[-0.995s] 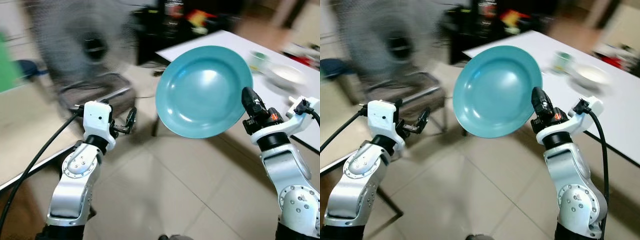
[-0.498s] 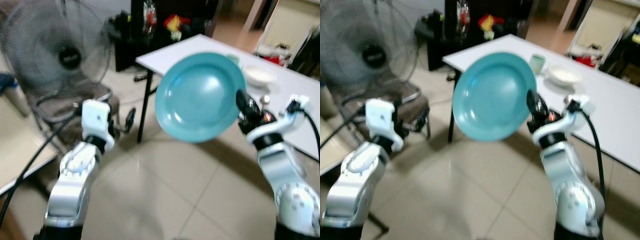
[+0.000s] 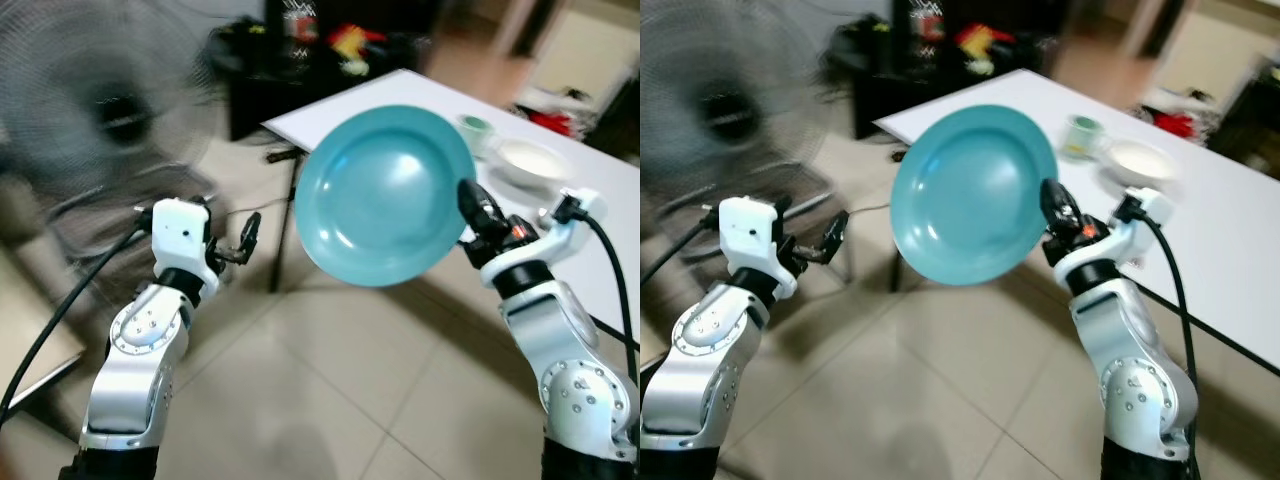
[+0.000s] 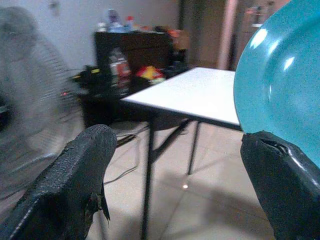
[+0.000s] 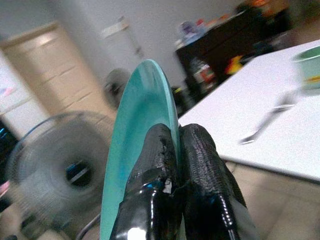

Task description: Setting the table

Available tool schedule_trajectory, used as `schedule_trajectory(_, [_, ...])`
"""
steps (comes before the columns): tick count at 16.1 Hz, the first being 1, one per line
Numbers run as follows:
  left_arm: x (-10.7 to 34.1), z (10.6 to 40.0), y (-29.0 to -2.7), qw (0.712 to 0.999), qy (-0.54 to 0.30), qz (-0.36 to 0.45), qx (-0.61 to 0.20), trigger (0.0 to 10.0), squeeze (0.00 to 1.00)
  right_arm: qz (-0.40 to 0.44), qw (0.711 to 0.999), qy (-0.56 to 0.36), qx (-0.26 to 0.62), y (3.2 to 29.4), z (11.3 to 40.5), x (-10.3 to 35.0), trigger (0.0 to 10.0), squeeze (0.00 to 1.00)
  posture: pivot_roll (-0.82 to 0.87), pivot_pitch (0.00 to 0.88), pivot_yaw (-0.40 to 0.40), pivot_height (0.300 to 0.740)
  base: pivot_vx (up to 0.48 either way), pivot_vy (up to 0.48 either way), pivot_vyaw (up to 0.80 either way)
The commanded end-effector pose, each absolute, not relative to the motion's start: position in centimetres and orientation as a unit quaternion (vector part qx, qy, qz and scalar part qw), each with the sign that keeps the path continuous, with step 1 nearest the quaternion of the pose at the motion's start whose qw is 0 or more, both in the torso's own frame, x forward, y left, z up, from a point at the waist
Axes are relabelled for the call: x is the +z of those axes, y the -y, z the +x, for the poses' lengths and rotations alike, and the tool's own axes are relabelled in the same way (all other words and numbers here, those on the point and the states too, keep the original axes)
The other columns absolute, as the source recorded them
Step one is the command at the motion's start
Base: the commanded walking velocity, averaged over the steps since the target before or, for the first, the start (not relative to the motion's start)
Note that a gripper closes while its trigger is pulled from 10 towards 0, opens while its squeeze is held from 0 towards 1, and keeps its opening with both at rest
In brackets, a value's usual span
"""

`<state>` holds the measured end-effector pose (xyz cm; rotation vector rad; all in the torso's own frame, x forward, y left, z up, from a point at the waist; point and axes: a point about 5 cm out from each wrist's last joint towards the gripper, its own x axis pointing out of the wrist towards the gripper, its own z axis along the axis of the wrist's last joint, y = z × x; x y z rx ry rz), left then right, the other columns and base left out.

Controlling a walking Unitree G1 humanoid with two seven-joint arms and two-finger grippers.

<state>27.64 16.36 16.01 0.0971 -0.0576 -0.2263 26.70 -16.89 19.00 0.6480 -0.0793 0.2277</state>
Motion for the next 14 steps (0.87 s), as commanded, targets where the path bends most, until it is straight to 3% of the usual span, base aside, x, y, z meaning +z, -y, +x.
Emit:
schedule_trajectory(1, [16.38, 27.82, -15.26, 0.989, 0.038, 0.043, -0.136, 10.0, 0.00, 0.312, 0.943, 0.064, 0.101, 17.86, 26.48, 19.86, 10.0, 0.00, -0.08, 0.000, -0.108, 0.740, 0.311, 0.000, -0.80])
schedule_trajectory(6, [16.32, 27.82, -15.42, 0.988, 0.035, 0.051, -0.139, 10.0, 0.00, 0.314, 0.942, 0.065, 0.099, 17.82, 26.12, 19.55, 10.0, 0.00, -0.07, 0.000, -0.102, 0.740, 0.313, 0.000, -0.80])
schedule_trajectory(14, [16.37, 27.90, -16.13, 0.988, 0.031, 0.063, -0.138, 10.0, 0.00, 0.332, 0.935, 0.058, 0.108, 17.55, 26.90, 19.19, 10.0, 0.00, -0.05, 0.000, -0.101, 0.740, 0.311, 0.000, 0.00])
